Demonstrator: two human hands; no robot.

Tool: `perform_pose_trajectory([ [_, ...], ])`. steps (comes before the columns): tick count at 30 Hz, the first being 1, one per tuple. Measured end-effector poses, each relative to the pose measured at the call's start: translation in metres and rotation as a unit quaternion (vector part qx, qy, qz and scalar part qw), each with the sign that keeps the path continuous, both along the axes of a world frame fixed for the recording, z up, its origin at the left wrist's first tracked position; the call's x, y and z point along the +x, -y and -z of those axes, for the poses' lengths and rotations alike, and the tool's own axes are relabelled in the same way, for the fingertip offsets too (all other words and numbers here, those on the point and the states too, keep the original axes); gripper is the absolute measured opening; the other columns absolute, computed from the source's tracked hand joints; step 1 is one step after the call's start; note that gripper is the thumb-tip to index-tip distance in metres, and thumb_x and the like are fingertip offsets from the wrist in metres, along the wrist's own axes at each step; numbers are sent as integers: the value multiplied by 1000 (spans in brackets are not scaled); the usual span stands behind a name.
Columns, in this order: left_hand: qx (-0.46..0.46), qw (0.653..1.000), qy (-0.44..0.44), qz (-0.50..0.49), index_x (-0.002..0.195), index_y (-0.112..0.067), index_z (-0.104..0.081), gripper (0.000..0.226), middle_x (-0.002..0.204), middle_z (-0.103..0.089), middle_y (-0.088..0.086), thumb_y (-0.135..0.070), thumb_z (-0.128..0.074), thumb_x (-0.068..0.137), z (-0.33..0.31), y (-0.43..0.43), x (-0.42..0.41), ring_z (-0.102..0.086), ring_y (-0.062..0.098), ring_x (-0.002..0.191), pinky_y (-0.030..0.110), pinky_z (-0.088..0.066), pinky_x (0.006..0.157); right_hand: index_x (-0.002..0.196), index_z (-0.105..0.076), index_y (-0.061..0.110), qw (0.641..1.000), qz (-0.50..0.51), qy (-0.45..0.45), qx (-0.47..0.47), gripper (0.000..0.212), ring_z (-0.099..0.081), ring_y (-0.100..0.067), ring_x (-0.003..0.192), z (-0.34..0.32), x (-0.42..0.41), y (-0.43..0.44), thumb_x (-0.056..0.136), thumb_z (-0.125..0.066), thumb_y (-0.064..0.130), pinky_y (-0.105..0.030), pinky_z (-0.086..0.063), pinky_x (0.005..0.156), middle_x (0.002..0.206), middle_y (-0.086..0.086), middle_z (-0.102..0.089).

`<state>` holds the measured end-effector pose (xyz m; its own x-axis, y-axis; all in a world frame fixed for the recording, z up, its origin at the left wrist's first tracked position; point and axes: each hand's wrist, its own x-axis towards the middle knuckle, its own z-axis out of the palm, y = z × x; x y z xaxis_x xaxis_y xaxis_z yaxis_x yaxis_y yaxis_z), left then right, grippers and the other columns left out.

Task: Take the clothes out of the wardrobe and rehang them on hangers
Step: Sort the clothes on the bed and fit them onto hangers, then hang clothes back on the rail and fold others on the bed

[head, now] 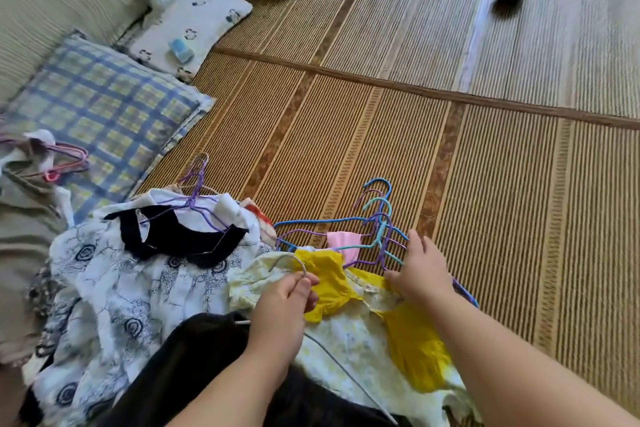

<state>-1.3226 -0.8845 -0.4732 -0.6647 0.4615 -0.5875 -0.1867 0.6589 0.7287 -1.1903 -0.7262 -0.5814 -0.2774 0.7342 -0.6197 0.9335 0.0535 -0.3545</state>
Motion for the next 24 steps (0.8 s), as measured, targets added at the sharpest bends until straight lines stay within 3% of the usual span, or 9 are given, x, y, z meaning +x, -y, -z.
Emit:
perform_pose_trajectory([
  [4, 1, 1000, 6, -22, 83, -21, -67, 25, 77, -63, 1, -18, -47, 99, 1, 2, -1, -61, 14, 77, 28, -42, 63, 149, -6, 29, 996, -27, 89, -3, 94, -38, -30, 125, 3, -4, -8, 79, -67, 45, -48, -34, 99, 138, -8, -39],
  [6, 5, 1000, 13, -28, 83, -20, -67, 25, 76, -63, 0, -16, -47, 98, -1, 4, 0, -60, 14, 75, 27, -41, 62, 140, -25, 28, 991, -49, 126, -19, 73, -42, -30, 118, 4, -5, -17, 80, -65, 39, -46, -33, 92, 126, -7, -48],
  [8, 8, 999, 13, -29, 81, -20, -68, 26, 74, -64, 0, -16, -48, 98, -4, 6, 0, -61, 13, 73, 27, -41, 62, 116, -47, 26, 986, -80, 140, -46, 42, -46, -28, 110, 5, -5, -26, 78, -62, 33, -44, -33, 92, 111, -3, -57],
  [9, 9, 999, 12, -29, 81, -20, -68, 27, 73, -64, 0, -16, -48, 98, -4, 7, 0, -61, 13, 73, 27, -41, 62, 108, -54, 26, 986, -89, 124, -66, 34, -52, -24, 103, 6, -3, -28, 75, -62, 30, -40, -39, 92, 102, 0, -61],
  [11, 12, 999, 12, -31, 82, -21, -68, 27, 74, -64, -1, -16, -47, 98, -7, 11, 0, -61, 13, 74, 27, -40, 62, 98, -60, 20, 991, -74, 43, -103, 24, -61, -16, 81, 2, 2, -27, 74, -63, 22, -30, -52, 76, 85, 2, -64],
  [13, 18, 999, 13, -33, 83, -20, -67, 26, 74, -63, -1, -16, -46, 98, -12, 18, 1, -59, 13, 75, 28, -39, 62, 88, -58, 14, 990, -24, -57, -123, 11, -61, -15, 68, -7, 7, -20, 78, -63, 13, -28, -51, 61, 79, -1, -64],
  [18, 36, 999, -26, -26, 81, -20, -66, 26, 77, -65, 0, -15, -47, 98, -43, 37, 7, -63, 15, 82, 25, -39, 63, 84, -56, 8, 969, 6, -198, -148, 19, -58, -14, 59, -57, 21, 14, 79, -73, 14, -30, -51, 56, 71, -4, -57],
  [22, 42, 996, -79, 8, 83, -20, -64, 24, 75, -63, -5, -18, -46, 99, -85, 53, 16, -61, 11, 78, 18, -41, 63, 75, -55, 12, 951, -12, -248, -182, 20, -50, -7, 45, -118, 37, 52, 78, -73, 4, -22, -46, 46, 59, 1, -49],
  [24, 53, 994, -93, 23, 82, -21, -62, 24, 74, -60, -7, -21, -45, 99, -109, 68, 23, -58, 11, 75, 21, -41, 66, 72, -54, 15, 949, -29, -267, -164, 22, -47, -3, 44, -152, 42, 70, 78, -73, 5, -19, -43, 45, 56, 5, -49],
])
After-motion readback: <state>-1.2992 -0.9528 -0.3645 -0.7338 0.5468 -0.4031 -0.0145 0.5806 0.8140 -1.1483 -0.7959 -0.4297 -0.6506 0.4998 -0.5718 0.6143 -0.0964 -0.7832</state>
